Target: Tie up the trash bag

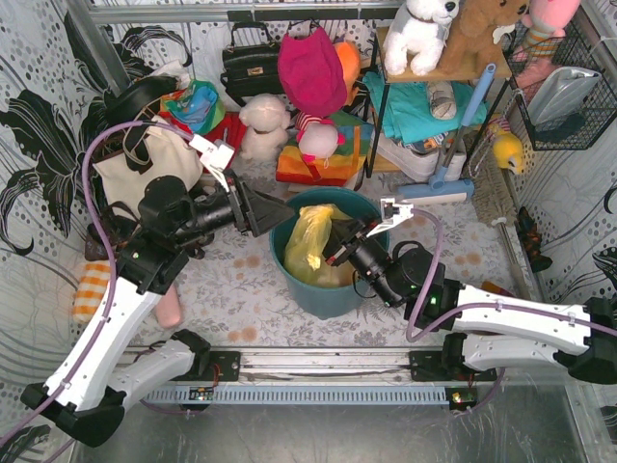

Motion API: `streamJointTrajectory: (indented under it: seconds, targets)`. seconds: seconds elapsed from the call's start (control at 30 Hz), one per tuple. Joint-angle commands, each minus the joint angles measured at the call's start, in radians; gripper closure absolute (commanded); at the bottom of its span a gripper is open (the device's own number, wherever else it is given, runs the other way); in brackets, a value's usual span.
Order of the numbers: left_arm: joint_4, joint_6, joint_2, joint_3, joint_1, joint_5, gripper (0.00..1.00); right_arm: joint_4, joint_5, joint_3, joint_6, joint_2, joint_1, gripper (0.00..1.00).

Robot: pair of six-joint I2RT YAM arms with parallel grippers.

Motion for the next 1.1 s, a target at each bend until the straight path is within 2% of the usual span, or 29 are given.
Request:
streamJointTrajectory:
  seconds: [0.0,0.27,0.53,0.7,0.9,1.07]
  targets:
    - [0.004,0.018,-0.022,0.029,-0.002,-0.030,0.45,0.170,0.011,-0.010,-0.074,0.016,0.002,1.00]
    - [0.002,0.009,-0.033,0.009,-0.001,-0.032,0.48,0.538,-0.006,-0.133,-0.243,0.122,0.002,1.00]
    - [0.042,-0.028,-0.048,-0.043,-0.002,0.005,0.54,0.741,-0.023,-0.175,-0.341,0.203,0.002,1.00]
    - [0.050,-0.054,-0.070,-0.082,-0.003,0.038,0.55,0.766,-0.024,-0.159,-0.370,0.232,0.002,1.00]
    - [0.139,-0.120,-0.106,-0.143,-0.009,0.127,0.55,0.814,-0.052,-0.141,-0.415,0.271,0.002,1.00]
    - [0.155,-0.145,-0.115,-0.179,-0.030,0.138,0.56,0.845,-0.067,-0.123,-0.450,0.297,0.003,1.00]
